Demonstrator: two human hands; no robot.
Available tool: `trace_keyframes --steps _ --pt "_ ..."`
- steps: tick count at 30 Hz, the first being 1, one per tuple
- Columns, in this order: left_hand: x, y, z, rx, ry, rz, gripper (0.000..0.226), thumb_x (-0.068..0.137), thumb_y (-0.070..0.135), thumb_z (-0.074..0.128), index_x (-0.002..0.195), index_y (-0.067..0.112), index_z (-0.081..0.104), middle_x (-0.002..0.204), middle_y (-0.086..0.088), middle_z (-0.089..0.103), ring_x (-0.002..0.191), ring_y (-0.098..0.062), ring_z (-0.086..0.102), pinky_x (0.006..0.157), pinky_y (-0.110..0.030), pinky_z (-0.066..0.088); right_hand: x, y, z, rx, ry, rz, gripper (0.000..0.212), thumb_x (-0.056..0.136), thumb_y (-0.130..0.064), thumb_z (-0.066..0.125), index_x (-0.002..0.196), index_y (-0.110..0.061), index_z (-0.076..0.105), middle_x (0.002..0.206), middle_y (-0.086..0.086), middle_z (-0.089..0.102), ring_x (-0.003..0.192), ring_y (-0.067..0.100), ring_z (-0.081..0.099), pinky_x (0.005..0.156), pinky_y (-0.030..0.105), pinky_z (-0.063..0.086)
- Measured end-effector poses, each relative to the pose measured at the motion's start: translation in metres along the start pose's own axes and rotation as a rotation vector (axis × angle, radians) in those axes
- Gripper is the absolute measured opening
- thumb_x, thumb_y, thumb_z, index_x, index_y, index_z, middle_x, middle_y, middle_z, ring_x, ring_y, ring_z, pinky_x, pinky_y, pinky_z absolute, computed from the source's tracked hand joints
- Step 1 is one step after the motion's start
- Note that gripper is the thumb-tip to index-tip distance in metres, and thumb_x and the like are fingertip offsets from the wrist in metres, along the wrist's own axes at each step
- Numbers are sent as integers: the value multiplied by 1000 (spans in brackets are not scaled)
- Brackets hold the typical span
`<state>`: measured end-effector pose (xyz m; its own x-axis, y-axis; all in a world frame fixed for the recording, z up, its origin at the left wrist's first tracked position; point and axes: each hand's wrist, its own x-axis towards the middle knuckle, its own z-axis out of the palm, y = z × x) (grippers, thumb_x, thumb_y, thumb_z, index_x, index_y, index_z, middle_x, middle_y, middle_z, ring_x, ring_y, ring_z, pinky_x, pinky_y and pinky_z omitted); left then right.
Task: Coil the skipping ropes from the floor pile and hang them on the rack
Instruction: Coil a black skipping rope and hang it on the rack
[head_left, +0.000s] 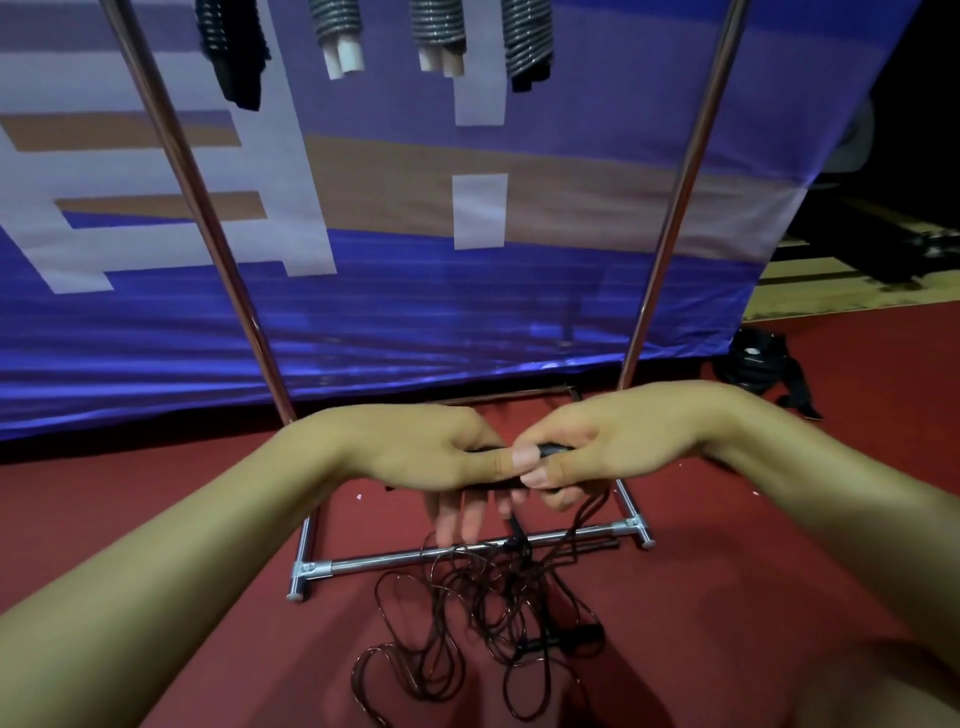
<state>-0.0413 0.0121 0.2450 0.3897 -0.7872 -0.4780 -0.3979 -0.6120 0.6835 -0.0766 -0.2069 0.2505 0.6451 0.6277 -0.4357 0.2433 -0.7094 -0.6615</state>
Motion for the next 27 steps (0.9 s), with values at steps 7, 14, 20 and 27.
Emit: trace_keyframes --steps 7,14,20,27 --pt "-3 -7 -4 -55 110 53 49 104 55 39 95 18 70 67 3 55 52 -14 48 61 -30 43 -5 -5 -8 -148 89 10 20 106 -43 49 102 -24 53 77 -10 66 66 13 47 66 32 40" --pt "2 -10 9 -63 99 14 39 109 42 38 99 7 55 79 -6 75 66 -22 73 68 -38 61 3 2 -4 -209 143 51 20 104 -47 52 97 -29 55 82 -6 72 71 22 60 68 40 48" --pt "3 -24 4 68 183 28 42 109 42 39 101 7 61 88 8 79 84 -10 75 89 -35 57 -1 15 -11 -336 257 96 23 102 -47 56 87 -29 58 69 -12 71 62 4 62 65 28 48" --pt "8 -25 -4 69 222 -50 40 109 44 42 91 13 59 63 7 57 52 -14 50 53 -30 44 -8 6 -7 -680 456 50 17 104 -46 48 98 -34 58 84 -8 64 78 13 57 73 37 47"
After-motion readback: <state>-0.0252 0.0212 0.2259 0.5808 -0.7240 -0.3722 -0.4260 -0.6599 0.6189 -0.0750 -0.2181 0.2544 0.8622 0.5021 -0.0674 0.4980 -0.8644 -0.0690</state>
